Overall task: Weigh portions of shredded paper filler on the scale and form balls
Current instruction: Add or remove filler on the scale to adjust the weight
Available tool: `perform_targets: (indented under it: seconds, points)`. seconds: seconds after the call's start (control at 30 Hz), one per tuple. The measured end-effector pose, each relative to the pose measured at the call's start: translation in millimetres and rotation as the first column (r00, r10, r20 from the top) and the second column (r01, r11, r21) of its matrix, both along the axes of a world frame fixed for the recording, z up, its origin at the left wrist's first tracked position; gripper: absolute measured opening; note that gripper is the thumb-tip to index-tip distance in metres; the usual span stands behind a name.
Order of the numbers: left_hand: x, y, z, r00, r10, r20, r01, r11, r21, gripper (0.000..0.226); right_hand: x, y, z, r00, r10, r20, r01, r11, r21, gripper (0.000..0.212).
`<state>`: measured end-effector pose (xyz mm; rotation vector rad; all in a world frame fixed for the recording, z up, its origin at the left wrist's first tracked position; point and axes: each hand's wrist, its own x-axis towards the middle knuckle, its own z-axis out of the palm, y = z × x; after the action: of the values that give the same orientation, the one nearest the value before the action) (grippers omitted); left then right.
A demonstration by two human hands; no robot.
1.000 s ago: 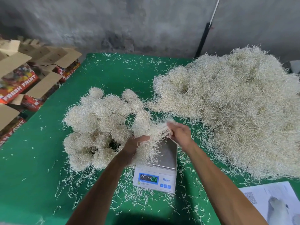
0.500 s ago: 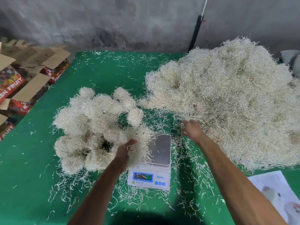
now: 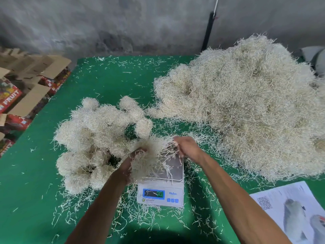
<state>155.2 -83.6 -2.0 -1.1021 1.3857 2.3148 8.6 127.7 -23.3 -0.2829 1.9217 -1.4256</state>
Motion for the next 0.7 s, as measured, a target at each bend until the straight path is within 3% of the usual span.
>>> perform_targets:
  seconds: [0.07,0.17,0.23,0.27,0.33,0.4,0.47,0.53,0.6,0.7]
  points:
    - [11,-8,-2,1.000,0.012,0.028,-0.011,1.000,-0.009,0.052,-16,15,-1,0.980,-0.199,0.006,0.199,0.978,-0.060,0.055]
    - [25,-17,-11,0.979,0.169,0.115,-0.168,0.986,-0.024,0.039,-40,35,0,0.825,-0.560,0.079,0.565,0.810,-0.159,0.045]
    - [31,-18,-14,0.974,0.196,0.111,-0.200,0.980,0.023,0.047,-52,41,4,0.735,-0.640,0.226,0.678,0.692,-0.248,0.026]
    - [32,-16,-13,0.978,0.190,0.090,-0.197,0.978,0.071,0.049,-55,41,3,0.730,-0.623,0.282,0.683,0.683,-0.258,0.024]
    - [32,-13,-12,0.974,0.205,0.096,-0.215,0.970,0.114,0.050,-56,41,-1,0.805,-0.530,0.267,0.583,0.789,-0.193,0.027]
    - [33,-12,-13,0.964,0.237,0.120,-0.250,0.963,0.105,0.044,-49,40,-11,0.870,-0.462,0.174,0.479,0.875,-0.074,0.043]
    - [34,-13,-13,0.944,0.304,0.132,-0.320,0.938,0.129,0.045,-38,37,-16,0.832,-0.537,0.140,0.543,0.839,-0.014,0.059]
    - [34,-13,-9,0.936,0.317,0.152,-0.336,0.934,0.118,0.046,-31,39,-20,0.806,-0.587,-0.077,0.591,0.802,0.083,0.060]
    - [35,-13,-9,0.949,0.269,0.164,-0.282,0.958,0.056,0.043,-21,38,-22,0.867,-0.442,-0.230,0.482,0.861,0.164,0.054]
    - [35,-2,12,0.977,0.179,0.117,-0.176,0.984,-0.030,0.041,0,18,-11,0.982,-0.083,-0.169,0.091,0.995,0.042,0.059]
